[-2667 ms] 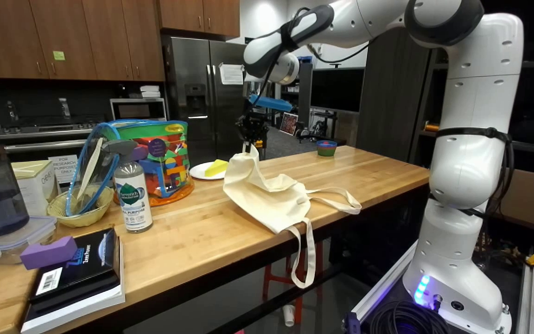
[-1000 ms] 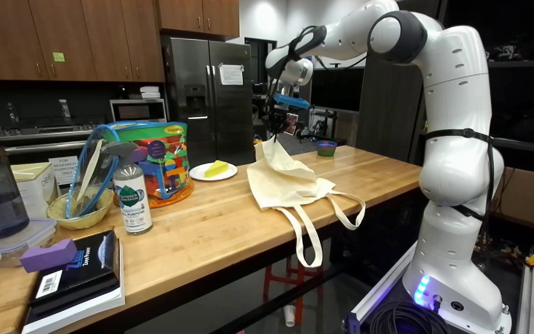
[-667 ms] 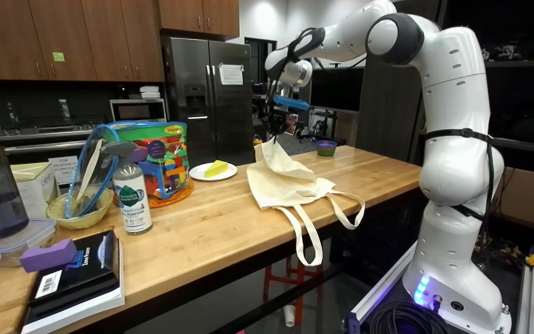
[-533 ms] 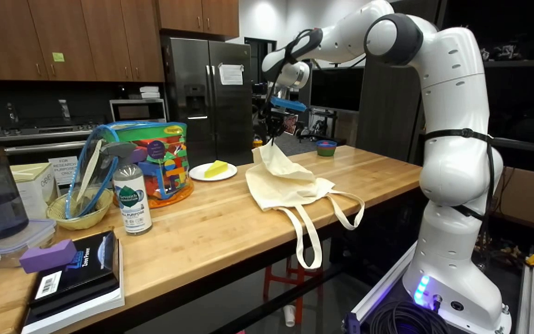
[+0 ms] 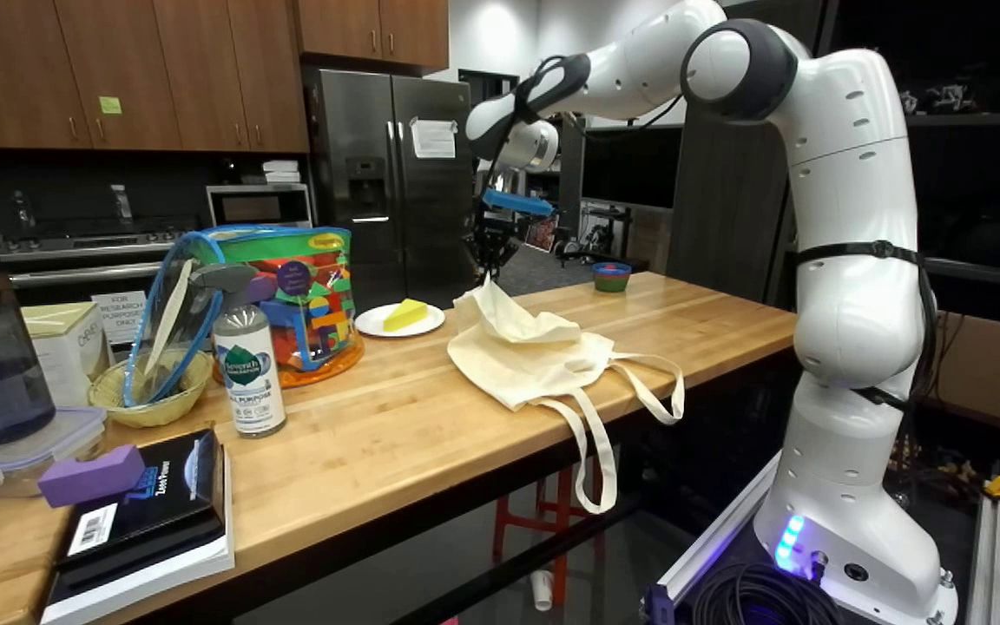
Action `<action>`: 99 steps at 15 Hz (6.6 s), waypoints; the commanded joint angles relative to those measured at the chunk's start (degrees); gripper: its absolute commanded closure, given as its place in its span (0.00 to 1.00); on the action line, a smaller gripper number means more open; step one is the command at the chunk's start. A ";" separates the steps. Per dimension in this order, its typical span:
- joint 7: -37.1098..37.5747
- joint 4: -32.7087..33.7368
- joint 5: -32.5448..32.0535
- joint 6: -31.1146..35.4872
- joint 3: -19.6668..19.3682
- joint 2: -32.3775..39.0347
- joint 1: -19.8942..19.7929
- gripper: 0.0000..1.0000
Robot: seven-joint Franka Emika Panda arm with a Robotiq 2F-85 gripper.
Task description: Unfold the bag
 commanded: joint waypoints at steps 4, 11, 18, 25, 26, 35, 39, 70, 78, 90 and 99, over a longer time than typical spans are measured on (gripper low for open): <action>2.81 -1.31 -3.60 1.15 -0.41 -1.41 0.99 0.71; 1.93 0.04 -2.99 0.40 0.21 0.02 0.36 0.71; 1.96 0.04 -2.99 0.42 0.20 0.01 0.37 0.71; 1.97 0.04 -2.99 0.43 0.20 0.01 0.37 0.71; 1.98 0.04 -2.99 0.43 0.20 0.01 0.37 0.71; 0.74 0.40 4.85 0.38 0.61 0.05 -1.60 0.35; 1.22 1.14 7.98 -0.39 -0.07 0.95 -2.69 0.08; 5.31 12.73 -0.92 -8.33 -1.08 11.86 -1.94 0.99; 4.85 28.53 0.00 -16.44 -3.03 20.68 -8.42 0.99; 8.04 57.55 3.04 -28.85 -3.42 39.59 -20.35 0.99; 7.56 62.49 5.37 -30.65 -1.67 38.46 -22.93 0.99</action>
